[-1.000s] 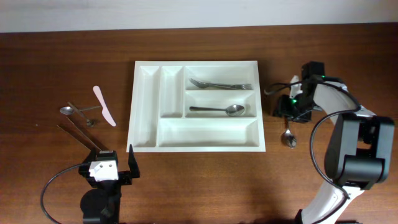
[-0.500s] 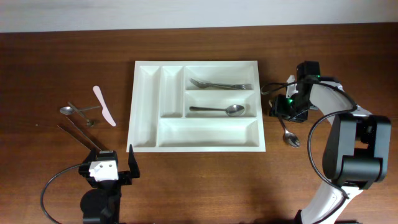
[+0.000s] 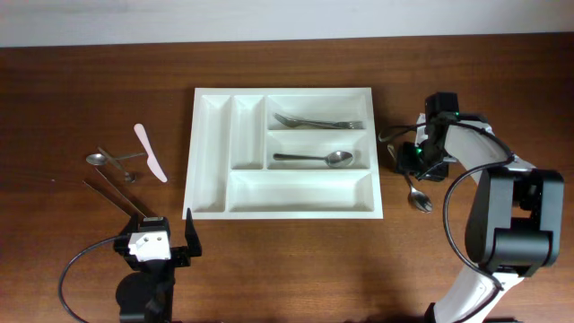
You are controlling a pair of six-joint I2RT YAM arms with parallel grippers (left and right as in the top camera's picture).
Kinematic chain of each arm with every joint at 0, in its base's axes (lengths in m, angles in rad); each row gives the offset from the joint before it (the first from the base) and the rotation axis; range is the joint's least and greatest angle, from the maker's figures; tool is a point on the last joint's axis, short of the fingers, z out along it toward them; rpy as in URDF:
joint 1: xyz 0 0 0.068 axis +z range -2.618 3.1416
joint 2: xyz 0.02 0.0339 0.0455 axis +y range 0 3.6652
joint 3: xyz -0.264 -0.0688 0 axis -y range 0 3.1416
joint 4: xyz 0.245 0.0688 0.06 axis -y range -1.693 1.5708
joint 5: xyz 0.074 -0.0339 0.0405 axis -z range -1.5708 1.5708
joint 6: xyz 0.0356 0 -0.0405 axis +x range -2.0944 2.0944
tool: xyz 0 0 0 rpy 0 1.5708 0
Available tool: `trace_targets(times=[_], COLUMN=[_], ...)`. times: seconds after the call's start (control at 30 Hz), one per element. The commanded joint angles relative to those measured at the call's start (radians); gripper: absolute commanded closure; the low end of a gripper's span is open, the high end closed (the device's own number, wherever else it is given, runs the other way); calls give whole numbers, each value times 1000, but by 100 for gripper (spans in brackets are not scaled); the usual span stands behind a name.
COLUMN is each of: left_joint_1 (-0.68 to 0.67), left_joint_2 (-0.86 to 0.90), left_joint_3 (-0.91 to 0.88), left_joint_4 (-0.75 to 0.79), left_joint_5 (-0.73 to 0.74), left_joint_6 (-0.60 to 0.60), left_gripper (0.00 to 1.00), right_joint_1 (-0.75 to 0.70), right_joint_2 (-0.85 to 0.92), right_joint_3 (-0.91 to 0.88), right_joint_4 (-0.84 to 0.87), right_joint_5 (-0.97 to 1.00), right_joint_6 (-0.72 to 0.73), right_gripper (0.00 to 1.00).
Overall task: Pack container
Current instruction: 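Lower the right gripper and close it on the spoon handle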
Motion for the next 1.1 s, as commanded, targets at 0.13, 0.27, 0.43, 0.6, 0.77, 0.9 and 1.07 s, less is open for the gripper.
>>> trace_targets(times=[0.13,0.27,0.43,0.6,0.77,0.9,1.07], left_joint_1=[4,4,4,4,4,4,4], left_joint_2=[-7,-7,-7,-7,-7,-7,-7], left_joint_3=[-5,-5,-5,-5,-5,-5,-5], left_joint_4=[3,3,3,3,3,3,3], left_joint_5=[14,13,14,14,13,14,13], left_joint_6=[16,16,16,16,16,16,16], left_gripper=[1,1,1,1,1,1,1], right_joint_1=[-6,-6,-6,-6,-6,-6,-6], right_joint_2=[114,114,114,114,114,114,114], right_joint_3=[-96,-96,-96,-96,-96,-96,-96], right_joint_4=[-6,-5,-2,2,2,0,2], right_joint_5=[87,87,87,87,87,86,86], right_joint_6=[19,19,19,19,19,20,36], right_gripper=[66,83,94,96,96,96,96])
